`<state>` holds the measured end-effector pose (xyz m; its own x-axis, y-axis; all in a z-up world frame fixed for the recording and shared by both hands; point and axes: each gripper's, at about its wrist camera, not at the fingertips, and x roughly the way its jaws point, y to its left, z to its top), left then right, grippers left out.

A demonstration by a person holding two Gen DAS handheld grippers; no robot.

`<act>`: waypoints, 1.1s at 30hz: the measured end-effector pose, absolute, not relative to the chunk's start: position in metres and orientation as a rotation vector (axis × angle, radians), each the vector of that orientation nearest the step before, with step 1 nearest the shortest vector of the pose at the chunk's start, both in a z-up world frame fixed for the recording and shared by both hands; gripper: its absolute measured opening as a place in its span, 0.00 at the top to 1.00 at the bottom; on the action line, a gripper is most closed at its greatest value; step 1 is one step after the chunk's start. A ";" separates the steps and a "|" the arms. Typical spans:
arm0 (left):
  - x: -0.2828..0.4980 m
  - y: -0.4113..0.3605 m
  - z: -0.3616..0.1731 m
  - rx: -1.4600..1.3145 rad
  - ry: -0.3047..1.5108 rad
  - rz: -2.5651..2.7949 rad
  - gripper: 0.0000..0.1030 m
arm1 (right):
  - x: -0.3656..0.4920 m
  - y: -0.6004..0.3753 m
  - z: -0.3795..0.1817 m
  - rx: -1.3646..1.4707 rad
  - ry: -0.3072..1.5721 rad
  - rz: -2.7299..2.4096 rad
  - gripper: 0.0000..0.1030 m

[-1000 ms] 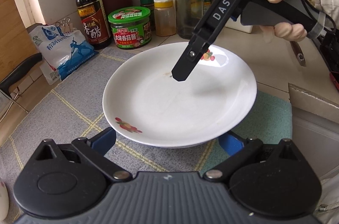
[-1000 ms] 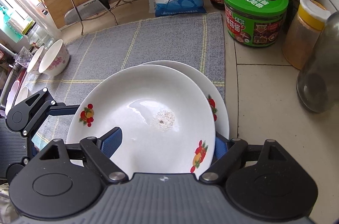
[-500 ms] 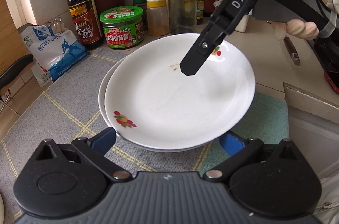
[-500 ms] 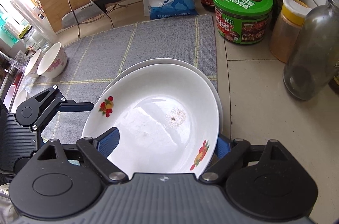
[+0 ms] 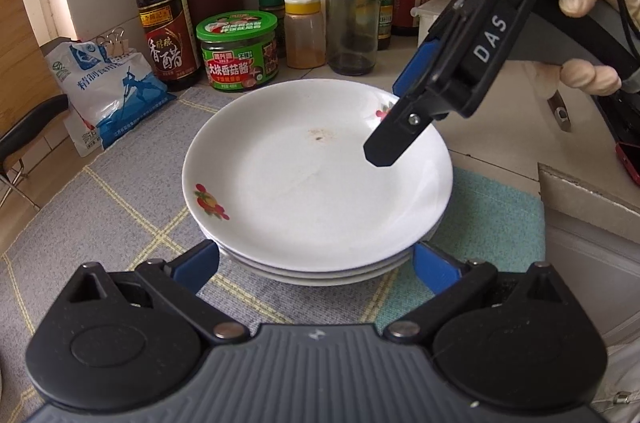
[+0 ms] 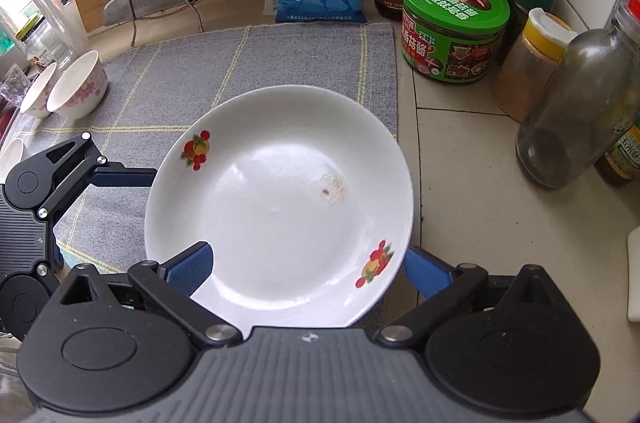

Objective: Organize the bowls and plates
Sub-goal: 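Withdraw the right tool from the stack toward the bowls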

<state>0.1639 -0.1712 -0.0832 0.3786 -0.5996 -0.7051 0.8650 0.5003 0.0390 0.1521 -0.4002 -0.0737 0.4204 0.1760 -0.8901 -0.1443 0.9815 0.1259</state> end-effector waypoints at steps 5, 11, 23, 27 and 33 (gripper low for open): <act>0.162 -0.167 -0.079 0.419 0.684 -0.945 0.01 | 0.143 -0.389 -0.070 -0.052 1.085 0.190 0.00; 0.157 -0.148 -0.065 0.345 0.652 -0.819 0.01 | 0.119 -0.359 -0.056 -0.270 0.916 0.161 0.00; 0.127 -0.070 -0.039 0.214 0.631 -0.442 0.01 | 0.110 -0.311 -0.035 -0.290 0.704 0.309 0.00; 0.116 -0.035 -0.034 0.202 0.632 -0.359 0.01 | 0.108 -0.282 -0.038 -0.309 0.675 0.343 0.00; 0.116 0.030 -0.029 0.161 0.649 -0.269 0.01 | 0.105 -0.228 -0.047 -0.341 0.651 0.429 0.00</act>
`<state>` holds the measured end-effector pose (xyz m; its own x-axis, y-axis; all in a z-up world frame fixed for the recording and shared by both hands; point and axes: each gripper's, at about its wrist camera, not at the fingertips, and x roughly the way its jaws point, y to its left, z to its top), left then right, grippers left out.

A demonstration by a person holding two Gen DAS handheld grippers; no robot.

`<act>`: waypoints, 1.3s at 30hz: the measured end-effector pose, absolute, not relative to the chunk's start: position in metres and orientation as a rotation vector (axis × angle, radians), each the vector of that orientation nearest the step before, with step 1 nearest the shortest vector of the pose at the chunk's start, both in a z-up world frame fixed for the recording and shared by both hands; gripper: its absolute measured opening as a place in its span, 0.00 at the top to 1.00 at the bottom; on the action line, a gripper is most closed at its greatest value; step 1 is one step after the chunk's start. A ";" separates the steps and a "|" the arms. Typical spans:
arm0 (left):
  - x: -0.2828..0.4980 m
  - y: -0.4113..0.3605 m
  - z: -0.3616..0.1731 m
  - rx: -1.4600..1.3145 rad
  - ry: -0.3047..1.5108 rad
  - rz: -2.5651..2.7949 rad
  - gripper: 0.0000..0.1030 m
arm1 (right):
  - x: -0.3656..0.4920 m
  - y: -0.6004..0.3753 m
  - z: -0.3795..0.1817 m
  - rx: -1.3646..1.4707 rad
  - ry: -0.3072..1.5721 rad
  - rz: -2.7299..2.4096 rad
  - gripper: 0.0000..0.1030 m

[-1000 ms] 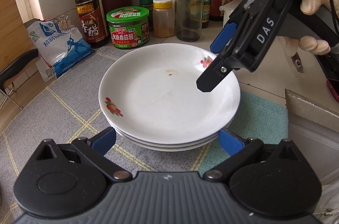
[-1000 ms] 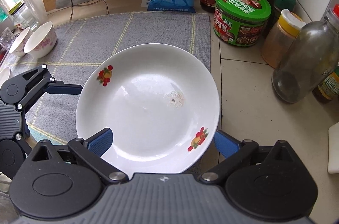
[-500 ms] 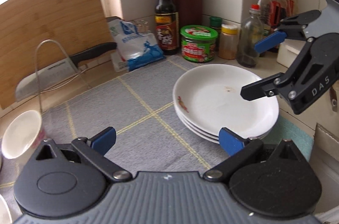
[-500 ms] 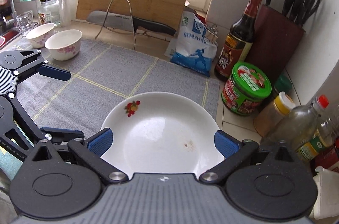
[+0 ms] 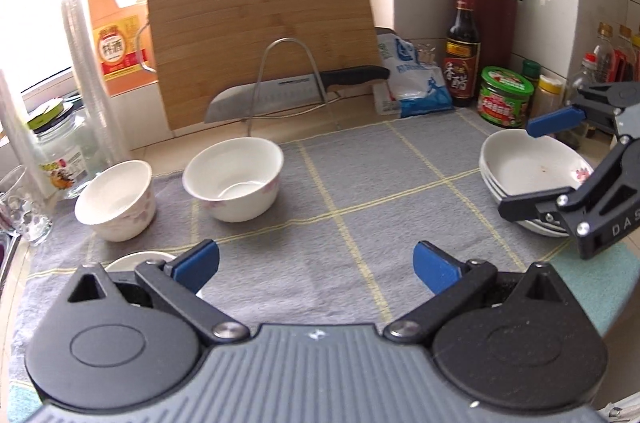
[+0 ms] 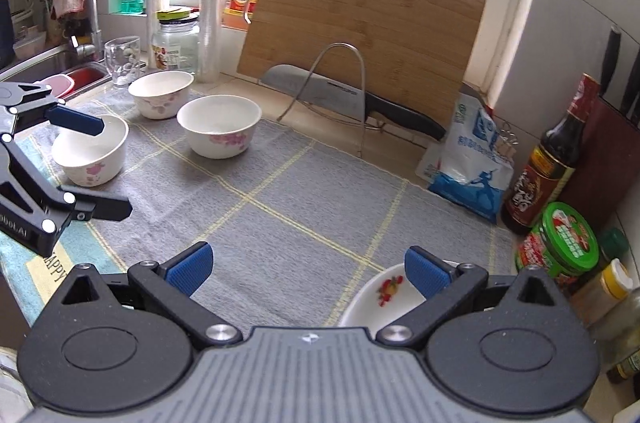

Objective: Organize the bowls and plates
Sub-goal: 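Withdraw the right tool from the stack toward the bowls, then grasp the rim of a white flower-print bowl with the left tool, then carry the held bowl with the left tool across the mat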

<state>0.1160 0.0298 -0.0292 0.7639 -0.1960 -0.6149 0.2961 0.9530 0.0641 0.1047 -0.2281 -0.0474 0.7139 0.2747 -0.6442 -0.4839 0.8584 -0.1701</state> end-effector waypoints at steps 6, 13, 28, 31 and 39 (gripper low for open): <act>0.128 0.103 -0.032 0.178 0.677 -0.169 0.01 | 0.104 -0.153 -0.065 -0.385 0.672 0.546 0.00; 0.151 0.173 -0.049 0.159 0.749 -0.126 0.01 | 0.111 -0.073 -0.088 -0.372 0.691 0.683 0.00; 0.172 0.199 -0.076 0.087 0.835 -0.267 0.25 | 0.119 0.023 -0.119 -0.455 0.682 0.733 0.01; 0.176 0.199 -0.077 0.069 0.842 -0.295 0.26 | 0.119 0.029 -0.119 -0.469 0.672 0.740 0.03; 0.184 0.195 -0.079 0.070 0.848 -0.348 0.35 | 0.122 0.032 -0.122 -0.471 0.683 0.725 0.08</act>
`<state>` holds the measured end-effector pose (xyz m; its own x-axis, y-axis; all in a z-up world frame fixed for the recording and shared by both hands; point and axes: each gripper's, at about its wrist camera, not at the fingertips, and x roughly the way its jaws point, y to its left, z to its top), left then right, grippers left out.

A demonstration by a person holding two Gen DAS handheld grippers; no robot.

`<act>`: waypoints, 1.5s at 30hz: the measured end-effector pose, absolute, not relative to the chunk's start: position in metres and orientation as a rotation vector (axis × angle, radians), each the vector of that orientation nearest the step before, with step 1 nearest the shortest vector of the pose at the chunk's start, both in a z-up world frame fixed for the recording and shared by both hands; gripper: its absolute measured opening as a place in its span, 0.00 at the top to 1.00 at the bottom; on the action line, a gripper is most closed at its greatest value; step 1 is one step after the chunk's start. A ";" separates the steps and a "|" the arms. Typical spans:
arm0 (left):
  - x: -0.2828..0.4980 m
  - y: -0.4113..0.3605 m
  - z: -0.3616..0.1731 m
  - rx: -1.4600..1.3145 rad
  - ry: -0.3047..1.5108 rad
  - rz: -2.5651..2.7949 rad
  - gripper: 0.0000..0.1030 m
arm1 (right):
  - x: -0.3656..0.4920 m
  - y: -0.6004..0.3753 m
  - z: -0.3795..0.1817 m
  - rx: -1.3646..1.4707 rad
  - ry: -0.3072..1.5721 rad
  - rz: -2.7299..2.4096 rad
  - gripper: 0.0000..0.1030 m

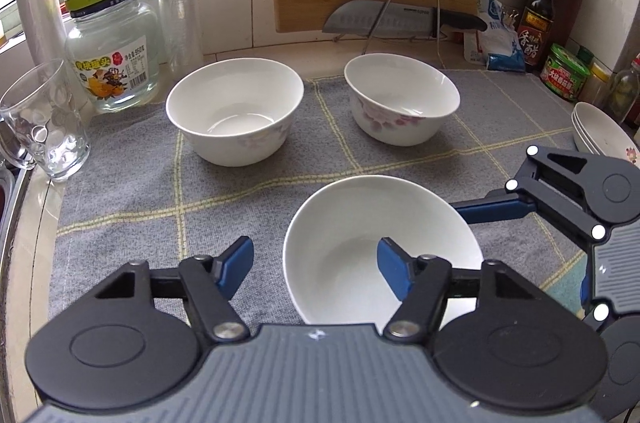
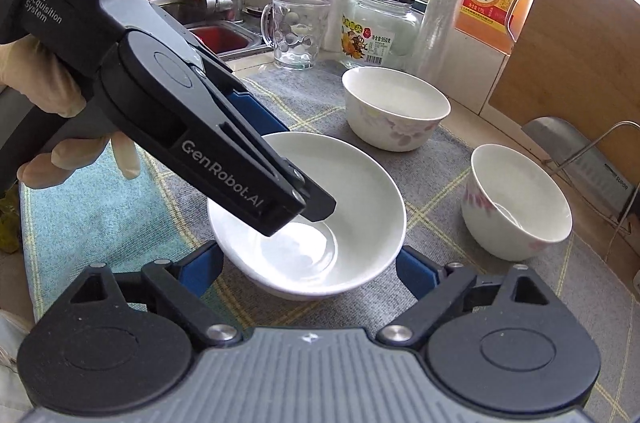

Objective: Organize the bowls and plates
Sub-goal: 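Carry the held bowl with the left tool across the mat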

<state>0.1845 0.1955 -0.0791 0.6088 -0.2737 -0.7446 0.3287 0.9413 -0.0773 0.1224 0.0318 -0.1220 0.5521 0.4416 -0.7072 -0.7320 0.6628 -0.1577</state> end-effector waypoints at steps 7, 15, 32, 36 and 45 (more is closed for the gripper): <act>0.186 0.194 -0.080 0.060 0.856 -0.383 0.42 | 0.126 0.032 -0.125 -0.454 0.694 0.724 0.12; 0.185 0.192 -0.080 0.056 0.863 -0.400 0.48 | 0.127 0.033 -0.124 -0.449 0.698 0.722 0.12; 0.164 0.161 -0.061 0.055 0.833 -0.453 0.48 | 0.101 0.001 -0.102 -0.446 0.684 0.696 0.12; 0.163 0.141 -0.060 0.065 0.832 -0.485 0.48 | 0.097 -0.016 -0.100 -0.438 0.694 0.666 0.12; 0.164 0.098 -0.064 0.071 0.835 -0.558 0.48 | 0.088 -0.056 -0.099 -0.429 0.719 0.589 0.12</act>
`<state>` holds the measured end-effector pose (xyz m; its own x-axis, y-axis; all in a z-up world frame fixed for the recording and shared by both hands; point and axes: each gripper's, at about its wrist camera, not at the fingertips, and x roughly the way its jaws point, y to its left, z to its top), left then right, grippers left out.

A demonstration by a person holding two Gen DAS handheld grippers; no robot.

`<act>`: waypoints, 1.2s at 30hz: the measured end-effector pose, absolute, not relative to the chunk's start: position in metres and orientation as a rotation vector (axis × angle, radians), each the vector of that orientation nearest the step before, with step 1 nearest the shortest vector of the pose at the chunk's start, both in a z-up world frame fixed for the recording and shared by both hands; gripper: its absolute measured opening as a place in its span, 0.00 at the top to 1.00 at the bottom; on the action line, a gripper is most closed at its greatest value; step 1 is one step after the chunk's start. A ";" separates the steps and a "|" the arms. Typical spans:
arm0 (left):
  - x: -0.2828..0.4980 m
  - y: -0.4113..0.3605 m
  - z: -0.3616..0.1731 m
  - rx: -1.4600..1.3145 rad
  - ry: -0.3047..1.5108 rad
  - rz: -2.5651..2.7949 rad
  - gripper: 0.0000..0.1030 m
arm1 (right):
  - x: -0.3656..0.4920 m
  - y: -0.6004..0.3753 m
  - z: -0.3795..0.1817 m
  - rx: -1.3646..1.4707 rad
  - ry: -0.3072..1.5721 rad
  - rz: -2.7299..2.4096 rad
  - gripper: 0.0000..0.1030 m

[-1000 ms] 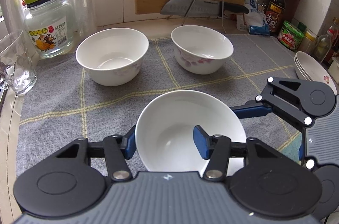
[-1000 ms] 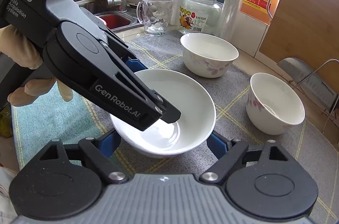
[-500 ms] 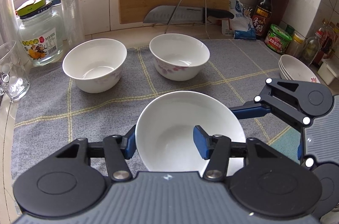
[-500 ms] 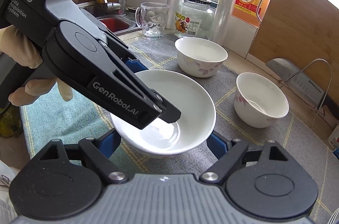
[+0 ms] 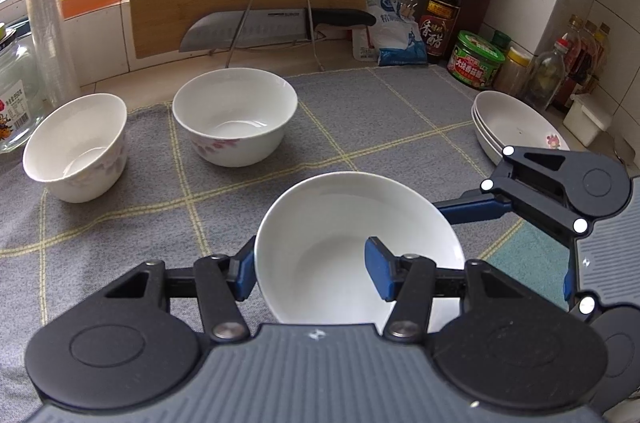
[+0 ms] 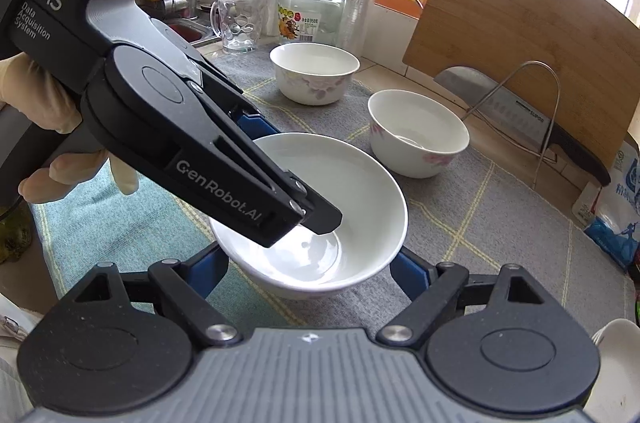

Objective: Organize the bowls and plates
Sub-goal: 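Carry the held bowl with the left tool across the mat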

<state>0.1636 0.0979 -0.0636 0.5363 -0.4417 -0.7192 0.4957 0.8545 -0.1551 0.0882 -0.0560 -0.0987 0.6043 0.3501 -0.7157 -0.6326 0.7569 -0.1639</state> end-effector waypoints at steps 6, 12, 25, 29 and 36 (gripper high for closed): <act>0.164 0.074 -0.069 0.081 0.849 -0.587 0.48 | 0.085 -0.077 -0.099 -0.423 0.742 0.559 0.12; 0.162 0.062 -0.072 0.084 0.867 -0.595 0.48 | 0.082 -0.089 -0.100 -0.423 0.759 0.558 0.12; 0.155 0.055 -0.079 0.079 0.892 -0.595 0.48 | 0.084 -0.100 -0.105 -0.392 0.803 0.585 0.12; 0.153 0.055 -0.081 0.075 0.896 -0.592 0.48 | 0.084 -0.099 -0.107 -0.397 0.810 0.587 0.12; 0.152 0.056 -0.081 0.074 0.889 -0.590 0.46 | 0.085 -0.100 -0.109 -0.390 0.812 0.590 0.12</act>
